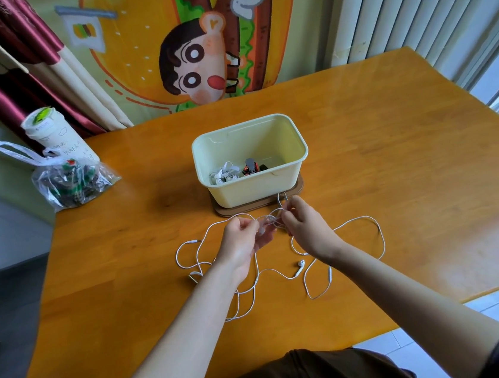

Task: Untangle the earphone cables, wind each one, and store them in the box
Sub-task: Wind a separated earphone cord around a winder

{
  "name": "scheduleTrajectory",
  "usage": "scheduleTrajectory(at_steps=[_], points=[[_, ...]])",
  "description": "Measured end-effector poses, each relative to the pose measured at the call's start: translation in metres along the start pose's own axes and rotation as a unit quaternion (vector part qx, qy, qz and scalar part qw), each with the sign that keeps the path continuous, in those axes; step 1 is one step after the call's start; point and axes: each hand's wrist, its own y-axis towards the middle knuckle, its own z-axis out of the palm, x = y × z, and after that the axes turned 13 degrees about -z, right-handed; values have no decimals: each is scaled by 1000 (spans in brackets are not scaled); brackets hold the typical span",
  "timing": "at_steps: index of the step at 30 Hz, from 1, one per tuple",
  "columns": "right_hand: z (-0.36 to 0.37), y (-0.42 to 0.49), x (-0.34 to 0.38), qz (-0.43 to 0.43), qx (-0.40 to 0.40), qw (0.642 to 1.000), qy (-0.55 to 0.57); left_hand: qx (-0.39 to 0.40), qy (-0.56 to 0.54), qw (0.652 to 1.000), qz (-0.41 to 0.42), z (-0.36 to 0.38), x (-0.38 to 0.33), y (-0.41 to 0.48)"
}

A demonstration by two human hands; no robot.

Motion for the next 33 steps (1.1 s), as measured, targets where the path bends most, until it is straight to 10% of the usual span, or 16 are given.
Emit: scheduleTrajectory(at_steps=[17,33], points=[[0,1,-9,43,-31,998,-36,31,-21,999,31,3,0,-10],[2,0,-6,-7,-67,998,-3,87,32,990,-105,8,10,-12]])
